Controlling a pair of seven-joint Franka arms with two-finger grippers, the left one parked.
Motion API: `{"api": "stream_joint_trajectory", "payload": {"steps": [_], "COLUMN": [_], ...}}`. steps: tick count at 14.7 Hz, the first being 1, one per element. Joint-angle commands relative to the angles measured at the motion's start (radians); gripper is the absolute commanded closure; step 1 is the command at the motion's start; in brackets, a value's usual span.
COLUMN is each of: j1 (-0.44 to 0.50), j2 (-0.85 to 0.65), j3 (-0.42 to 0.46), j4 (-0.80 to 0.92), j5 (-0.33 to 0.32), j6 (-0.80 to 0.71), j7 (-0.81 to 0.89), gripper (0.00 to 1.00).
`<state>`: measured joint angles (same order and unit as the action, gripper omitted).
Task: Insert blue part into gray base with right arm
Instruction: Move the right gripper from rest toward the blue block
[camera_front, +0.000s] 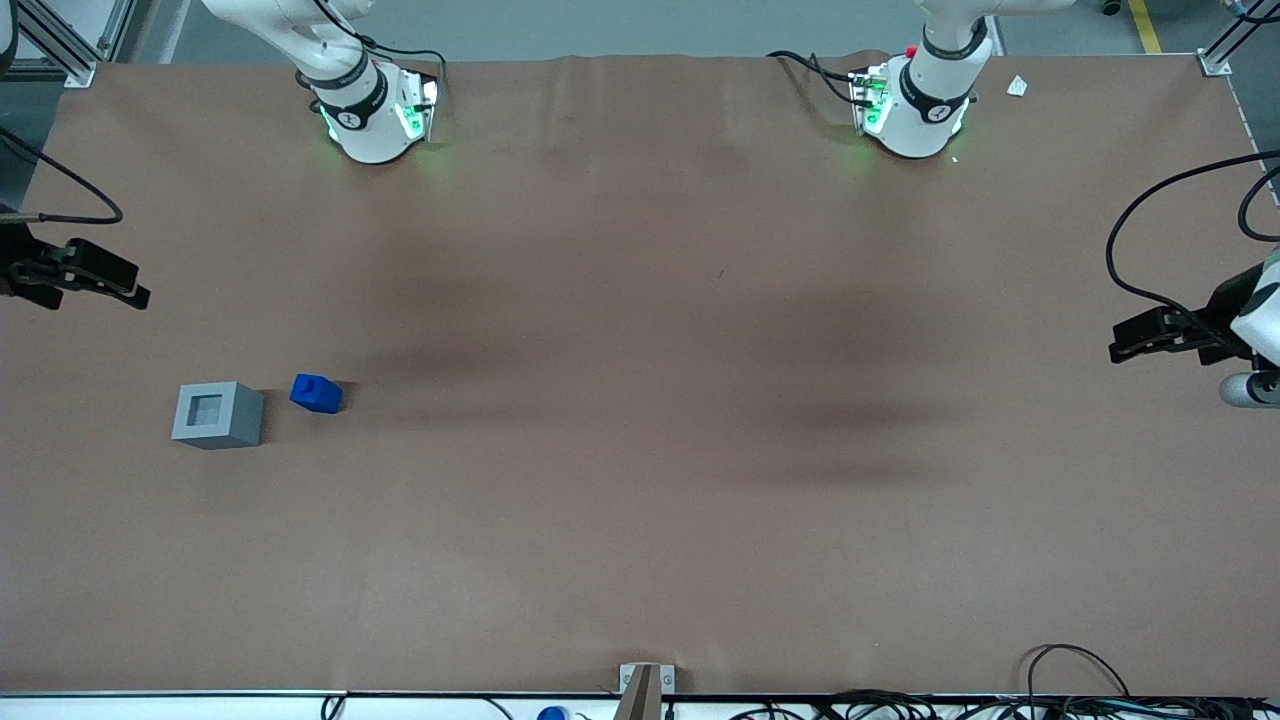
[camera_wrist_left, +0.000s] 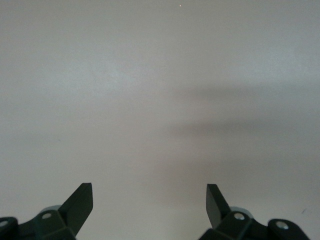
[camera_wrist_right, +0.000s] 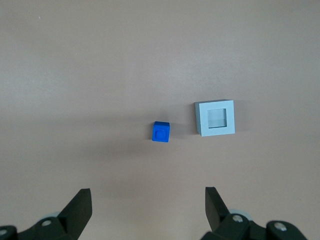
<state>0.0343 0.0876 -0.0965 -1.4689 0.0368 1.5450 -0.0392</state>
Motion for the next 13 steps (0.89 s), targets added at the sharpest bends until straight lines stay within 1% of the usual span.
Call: {"api": "stream_joint_trajectory", "payload": {"steps": [1, 4, 9, 11, 13], "j1": [-0.008, -0.01, -0.027, -0.02, -0.013], "j2": [0.006, 0.006, 0.017, 0.026, 0.021], "j3": [0.006, 0.006, 0.006, 0.006, 0.008], "j4": [0.013, 0.015, -0.004, -0.052, -0.146], "j5": [0.008, -0.006, 0.012, 0.012, 0.012], "j6": [0.016, 0.021, 0.027, 0.044, 0.122], "j7": [-0.014, -0.014, -0.014, -0.014, -0.008], "gripper": [0.0, 0.0, 0.0, 0.0, 0.0]}}
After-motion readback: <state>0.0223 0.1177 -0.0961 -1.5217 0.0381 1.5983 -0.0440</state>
